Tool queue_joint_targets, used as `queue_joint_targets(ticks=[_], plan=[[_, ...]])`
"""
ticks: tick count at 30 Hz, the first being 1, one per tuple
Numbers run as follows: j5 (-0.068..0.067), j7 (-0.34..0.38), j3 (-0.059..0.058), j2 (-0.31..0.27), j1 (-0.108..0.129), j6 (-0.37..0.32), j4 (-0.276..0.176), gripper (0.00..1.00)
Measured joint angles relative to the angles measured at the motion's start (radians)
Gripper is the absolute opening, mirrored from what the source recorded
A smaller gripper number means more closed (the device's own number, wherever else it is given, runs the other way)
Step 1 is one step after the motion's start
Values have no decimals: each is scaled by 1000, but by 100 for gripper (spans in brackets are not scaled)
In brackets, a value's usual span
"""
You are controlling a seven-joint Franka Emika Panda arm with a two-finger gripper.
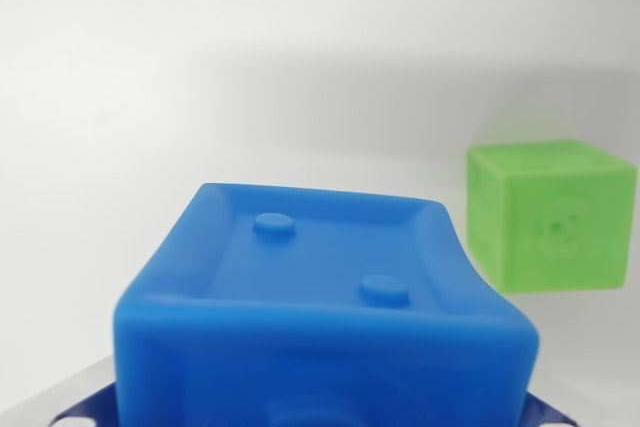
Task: Stack cube
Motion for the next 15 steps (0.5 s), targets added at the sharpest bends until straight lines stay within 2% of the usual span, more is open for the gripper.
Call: queue_joint_targets(ticks=[15], plan=[[1,-61,-2,-9,-46,-12,2,0]])
